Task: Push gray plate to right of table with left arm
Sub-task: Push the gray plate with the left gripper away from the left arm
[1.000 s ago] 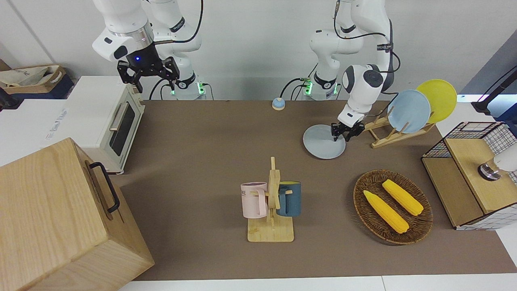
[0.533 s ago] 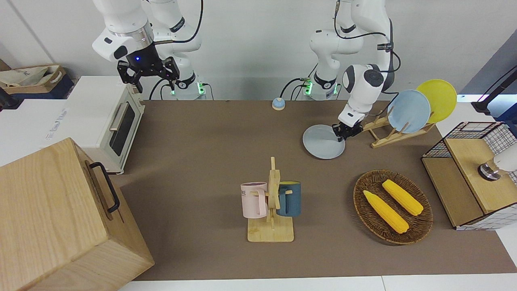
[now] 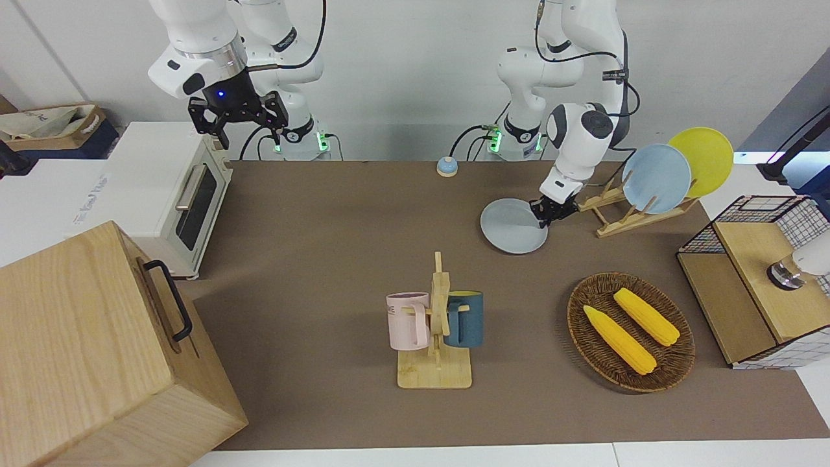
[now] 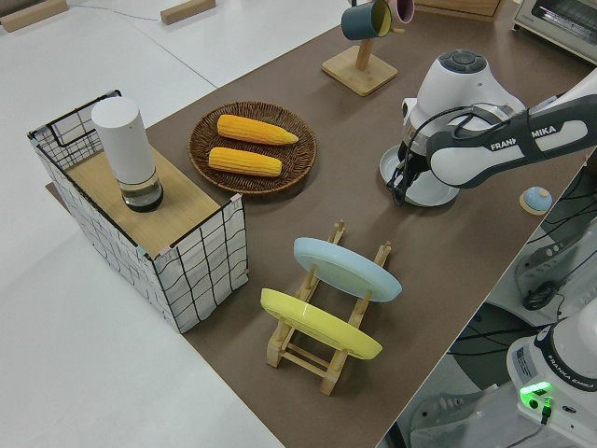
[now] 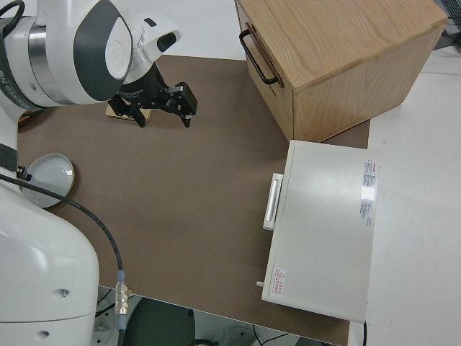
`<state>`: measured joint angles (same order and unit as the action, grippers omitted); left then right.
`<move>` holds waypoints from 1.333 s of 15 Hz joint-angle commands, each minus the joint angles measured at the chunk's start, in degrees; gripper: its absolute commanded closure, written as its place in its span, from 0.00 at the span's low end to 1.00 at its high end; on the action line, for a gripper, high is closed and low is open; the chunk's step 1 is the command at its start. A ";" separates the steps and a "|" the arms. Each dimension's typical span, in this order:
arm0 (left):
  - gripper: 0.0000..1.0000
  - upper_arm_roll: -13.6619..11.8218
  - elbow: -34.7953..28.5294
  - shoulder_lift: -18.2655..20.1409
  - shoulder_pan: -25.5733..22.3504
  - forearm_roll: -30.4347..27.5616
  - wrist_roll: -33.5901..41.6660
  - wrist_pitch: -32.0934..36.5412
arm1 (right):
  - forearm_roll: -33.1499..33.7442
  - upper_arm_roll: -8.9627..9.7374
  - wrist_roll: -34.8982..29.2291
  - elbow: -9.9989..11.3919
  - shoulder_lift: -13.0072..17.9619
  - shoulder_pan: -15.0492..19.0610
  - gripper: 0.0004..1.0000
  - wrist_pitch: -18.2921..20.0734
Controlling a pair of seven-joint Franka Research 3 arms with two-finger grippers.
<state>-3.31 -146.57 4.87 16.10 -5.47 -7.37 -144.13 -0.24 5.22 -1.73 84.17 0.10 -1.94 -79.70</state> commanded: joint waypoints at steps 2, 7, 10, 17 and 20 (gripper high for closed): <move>1.00 -0.03 7.77 -10.83 10.33 -1.21 -11.24 -1.33 | -0.46 0.32 0.06 0.03 0.43 0.62 0.02 0.69; 1.00 5.23 14.98 -16.63 13.96 -2.70 -20.65 -1.33 | -0.46 0.32 0.15 0.03 0.43 0.62 0.02 0.69; 1.00 8.93 18.59 -19.18 14.04 -2.70 -25.48 -1.24 | -0.55 0.32 0.15 -0.05 0.43 0.62 0.02 0.69; 1.00 12.89 28.95 -26.83 18.16 -2.00 -36.03 -1.07 | -0.46 0.32 0.15 0.03 0.43 0.62 0.02 0.69; 1.00 12.89 33.00 -29.56 20.98 -1.91 -39.64 -1.07 | -0.46 0.32 0.06 -0.05 0.43 0.62 0.02 0.69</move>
<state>9.64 -119.18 -17.14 33.44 -6.80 -43.34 -144.22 -0.24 5.22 -1.73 84.17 0.10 -1.94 -79.70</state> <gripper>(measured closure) 0.965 0.013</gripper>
